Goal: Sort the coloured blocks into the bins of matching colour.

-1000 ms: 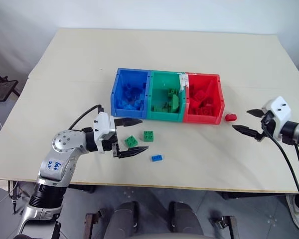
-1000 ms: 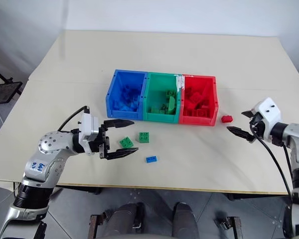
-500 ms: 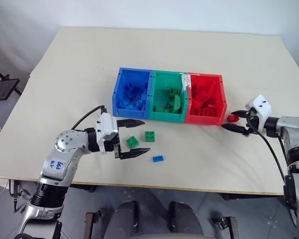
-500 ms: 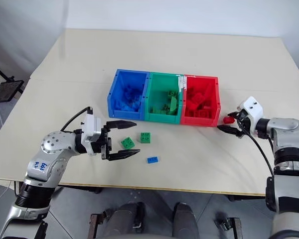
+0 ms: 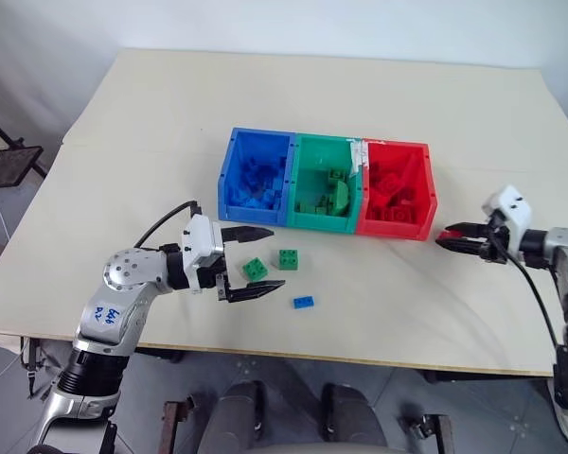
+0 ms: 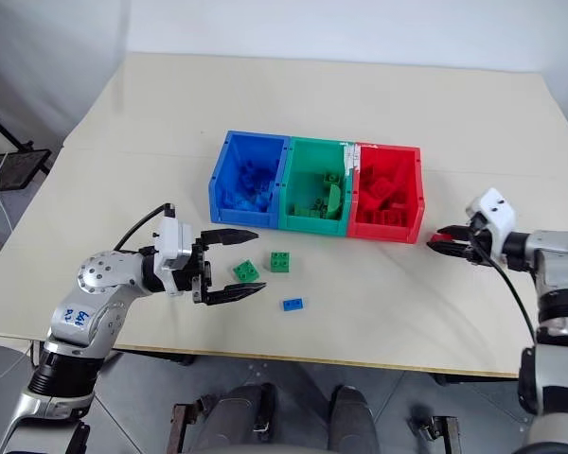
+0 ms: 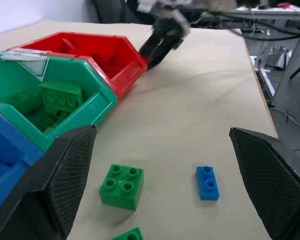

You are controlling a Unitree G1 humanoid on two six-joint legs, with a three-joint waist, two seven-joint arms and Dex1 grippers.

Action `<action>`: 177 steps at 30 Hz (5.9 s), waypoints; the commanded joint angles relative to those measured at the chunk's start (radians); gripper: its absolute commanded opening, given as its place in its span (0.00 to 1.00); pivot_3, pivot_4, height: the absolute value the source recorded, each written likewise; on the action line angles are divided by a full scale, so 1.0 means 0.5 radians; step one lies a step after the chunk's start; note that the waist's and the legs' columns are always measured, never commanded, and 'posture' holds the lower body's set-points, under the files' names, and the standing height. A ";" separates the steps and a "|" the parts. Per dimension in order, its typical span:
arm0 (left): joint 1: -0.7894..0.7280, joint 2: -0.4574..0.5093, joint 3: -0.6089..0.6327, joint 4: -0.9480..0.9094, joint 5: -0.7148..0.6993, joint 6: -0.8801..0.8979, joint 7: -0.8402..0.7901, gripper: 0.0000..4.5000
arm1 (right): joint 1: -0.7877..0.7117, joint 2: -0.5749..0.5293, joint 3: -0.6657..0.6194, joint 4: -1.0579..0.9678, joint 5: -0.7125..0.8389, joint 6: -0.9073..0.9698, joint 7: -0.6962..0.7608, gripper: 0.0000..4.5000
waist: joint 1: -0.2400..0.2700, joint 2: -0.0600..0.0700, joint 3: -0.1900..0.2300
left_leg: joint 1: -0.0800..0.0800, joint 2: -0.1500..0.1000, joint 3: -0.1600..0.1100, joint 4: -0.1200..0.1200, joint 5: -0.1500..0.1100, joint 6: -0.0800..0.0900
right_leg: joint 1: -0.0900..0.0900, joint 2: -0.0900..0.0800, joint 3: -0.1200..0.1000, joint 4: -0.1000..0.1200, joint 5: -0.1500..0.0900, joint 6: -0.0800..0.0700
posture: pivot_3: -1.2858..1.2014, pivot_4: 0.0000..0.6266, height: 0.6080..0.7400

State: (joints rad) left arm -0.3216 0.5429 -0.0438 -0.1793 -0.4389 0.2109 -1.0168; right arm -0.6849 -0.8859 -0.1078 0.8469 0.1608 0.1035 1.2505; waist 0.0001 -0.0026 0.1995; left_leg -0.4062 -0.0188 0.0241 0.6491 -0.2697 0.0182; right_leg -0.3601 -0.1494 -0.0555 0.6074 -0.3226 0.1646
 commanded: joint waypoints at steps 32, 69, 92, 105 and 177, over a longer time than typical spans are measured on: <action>0.223 0.056 0.400 -0.115 -0.097 0.019 0.222 1.00 | -0.128 0.299 -0.104 -1.021 0.412 0.233 -0.125 0.99 | 0.005 0.001 0.000 | -0.028 0.005 0.020 0.007 0.001 0.001 | -0.033 0.000 -0.013 0.013 0.004 -0.001 | 0.52 0.24 1.00; -0.082 0.116 -0.419 -0.459 0.349 0.668 0.288 1.00 | 1.475 0.189 -0.486 -1.947 0.858 -0.145 0.273 0.99 | 0.049 -0.001 0.000 | 0.004 0.022 0.030 0.002 -0.002 -0.002 | -0.019 0.003 -0.009 0.006 0.016 -0.018 | 0.52 0.24 1.00; -0.547 0.122 -0.980 -0.349 0.567 1.438 0.268 0.01 | 1.787 0.191 -0.626 -2.203 0.913 -0.134 0.166 1.00 | 0.052 -0.002 0.001 | 0.004 0.024 0.030 0.006 -0.002 -0.002 | -0.017 0.007 -0.007 0.005 0.015 -0.018 | 0.52 0.24 1.00; -0.425 0.144 -0.686 -0.265 0.456 0.917 0.147 0.04 | 1.678 0.186 -0.560 -2.136 0.894 -0.126 0.170 1.00 | 0.050 -0.002 0.001 | 0.004 0.023 0.029 0.008 -0.001 -0.001 | -0.017 0.006 -0.007 0.005 0.015 -0.019 | 0.52 0.24 1.00; -1.287 -0.250 0.080 1.417 0.443 0.268 0.619 0.26 | 1.332 0.597 -0.531 -2.472 1.039 0.069 -0.743 1.00 | 0.048 -0.006 0.002 | -0.001 0.025 0.044 0.018 -0.005 0.001 | -0.029 0.007 -0.012 0.027 0.017 -0.016 | 0.52 0.24 1.00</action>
State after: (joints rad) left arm -0.9386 0.4087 -0.0022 0.5203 -0.2353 0.3781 -0.6970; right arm -0.0159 -0.5912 -0.3653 -0.3500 0.6642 0.1376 0.8928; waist 0.0243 -0.0055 0.2004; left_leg -0.4068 -0.0063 0.0464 0.6579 -0.2725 0.0189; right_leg -0.3749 -0.1459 -0.0617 0.6211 -0.3142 0.1566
